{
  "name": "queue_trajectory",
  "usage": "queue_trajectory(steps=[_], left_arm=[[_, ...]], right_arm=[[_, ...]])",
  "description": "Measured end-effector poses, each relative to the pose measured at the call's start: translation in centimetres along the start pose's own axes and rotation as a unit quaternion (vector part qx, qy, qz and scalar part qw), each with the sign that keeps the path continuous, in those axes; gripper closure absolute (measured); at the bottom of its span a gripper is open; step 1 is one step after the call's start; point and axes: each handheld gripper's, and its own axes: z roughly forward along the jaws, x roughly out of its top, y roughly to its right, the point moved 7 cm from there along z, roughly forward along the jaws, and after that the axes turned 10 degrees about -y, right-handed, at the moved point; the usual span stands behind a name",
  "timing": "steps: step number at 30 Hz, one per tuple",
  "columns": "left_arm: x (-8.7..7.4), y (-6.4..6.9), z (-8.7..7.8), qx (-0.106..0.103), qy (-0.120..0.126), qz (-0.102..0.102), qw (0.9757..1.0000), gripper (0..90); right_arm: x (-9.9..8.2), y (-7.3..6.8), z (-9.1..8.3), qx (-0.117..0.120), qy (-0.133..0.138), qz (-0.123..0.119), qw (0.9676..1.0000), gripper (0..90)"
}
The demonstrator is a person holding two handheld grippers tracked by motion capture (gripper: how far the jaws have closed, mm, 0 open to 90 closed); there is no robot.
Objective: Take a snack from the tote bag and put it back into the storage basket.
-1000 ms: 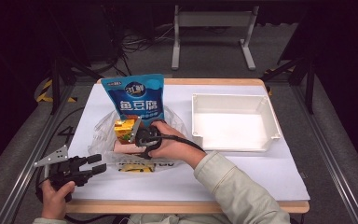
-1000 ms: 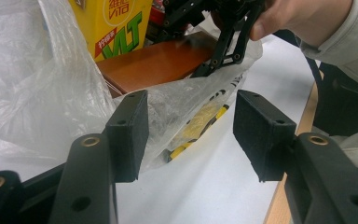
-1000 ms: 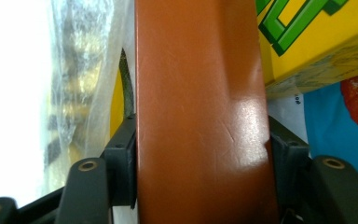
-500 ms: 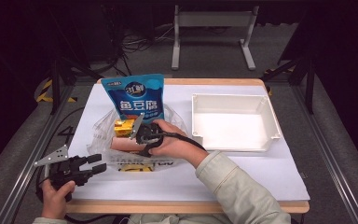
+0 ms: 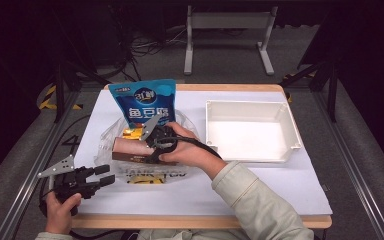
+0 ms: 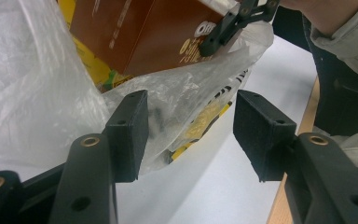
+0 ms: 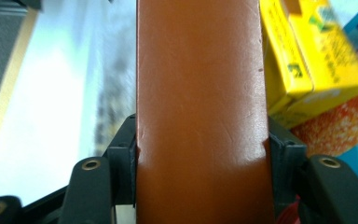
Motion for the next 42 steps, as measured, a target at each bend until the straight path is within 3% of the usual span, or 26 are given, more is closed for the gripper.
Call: queue_trajectory(steps=[14, 21, 28, 42], left_arm=[[0.0, -0.1, 0.0, 0.006, 0.0, 0.001, 1.0, 45.8], [0.7, 0.2, -0.1, 0.024, 0.002, 0.017, 0.9995, 45.8], [1.4, 0.1, 0.1, 0.03, 0.006, 0.034, 0.9989, 45.8], [1.7, -0.1, 0.4, 0.03, 0.006, 0.035, 0.9989, 45.7]], right_arm=[[1.5, -0.6, -2.6, 0.001, 0.04, -0.002, 0.9992, 42.7], [1.8, -0.9, -4.7, 0.008, 0.054, -0.008, 0.9985, 42.7], [1.2, -1.0, -7.2, 0.011, 0.061, -0.005, 0.998, 42.7], [-1.2, 0.0, -10.7, -0.004, 0.07, 0.01, 0.9975, 42.7]])
